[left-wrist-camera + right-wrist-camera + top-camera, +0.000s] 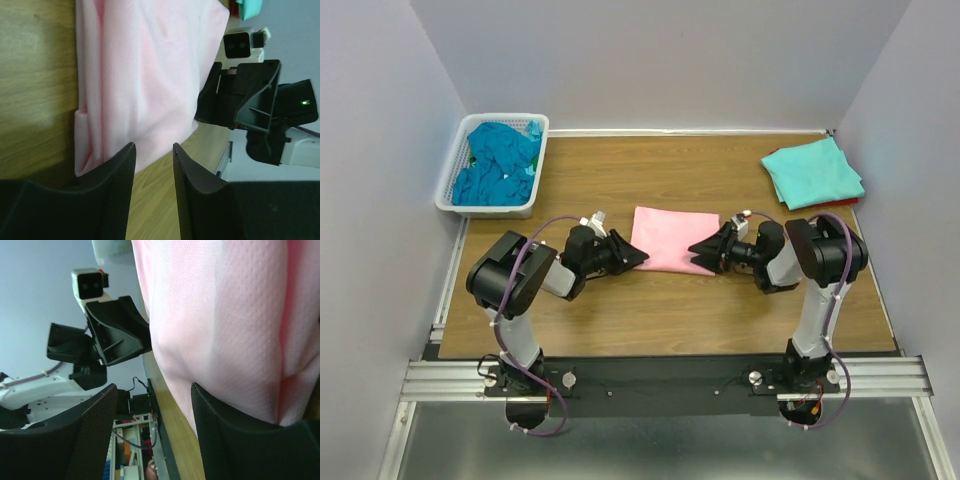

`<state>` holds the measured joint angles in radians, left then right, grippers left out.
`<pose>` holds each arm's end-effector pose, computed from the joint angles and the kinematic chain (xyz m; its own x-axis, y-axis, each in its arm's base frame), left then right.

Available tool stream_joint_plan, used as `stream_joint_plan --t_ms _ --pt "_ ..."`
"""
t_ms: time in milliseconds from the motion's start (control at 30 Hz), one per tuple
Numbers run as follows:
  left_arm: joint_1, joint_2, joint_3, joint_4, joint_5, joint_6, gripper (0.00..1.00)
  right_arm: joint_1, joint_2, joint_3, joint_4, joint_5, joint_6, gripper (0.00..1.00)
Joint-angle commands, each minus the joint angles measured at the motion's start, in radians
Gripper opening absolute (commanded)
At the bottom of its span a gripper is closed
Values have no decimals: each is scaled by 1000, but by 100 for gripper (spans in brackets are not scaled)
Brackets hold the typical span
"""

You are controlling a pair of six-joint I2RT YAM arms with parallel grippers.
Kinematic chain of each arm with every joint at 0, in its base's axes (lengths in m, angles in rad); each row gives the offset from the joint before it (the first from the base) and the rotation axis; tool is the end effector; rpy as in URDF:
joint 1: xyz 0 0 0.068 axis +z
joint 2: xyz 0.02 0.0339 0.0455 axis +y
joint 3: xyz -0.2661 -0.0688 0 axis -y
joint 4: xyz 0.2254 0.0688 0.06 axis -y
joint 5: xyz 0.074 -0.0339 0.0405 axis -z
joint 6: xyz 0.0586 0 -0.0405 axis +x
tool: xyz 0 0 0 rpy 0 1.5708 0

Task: Fold and stack the t-shirts
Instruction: Fold the tshirt

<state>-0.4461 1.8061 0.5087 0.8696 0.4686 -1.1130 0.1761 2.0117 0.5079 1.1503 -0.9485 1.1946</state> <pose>0.2733 -0.1600 0.1190 -0.8433 -0.4839 -0.2341 -0.0017 0.4379 -0.8990 0.2968 0.1012 0.0958 -0.9182 0.3873 -0.0831 0.0038 0.2182 0.9759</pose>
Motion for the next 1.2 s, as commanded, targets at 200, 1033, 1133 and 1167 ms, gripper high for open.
stream_joint_plan --t_ms 200,1033,1133,1167 --pt "58 -120 -133 184 48 -127 42 -20 -108 -28 81 11 91 68" --pt "-48 -450 89 -448 -335 314 48 275 10 188 -277 361 -44 66" --pt "-88 -438 152 -509 -366 367 51 263 -167 231 -533 433 -179 67" --pt "-118 -436 193 -529 -402 410 52 246 -253 266 -657 473 -206 67"
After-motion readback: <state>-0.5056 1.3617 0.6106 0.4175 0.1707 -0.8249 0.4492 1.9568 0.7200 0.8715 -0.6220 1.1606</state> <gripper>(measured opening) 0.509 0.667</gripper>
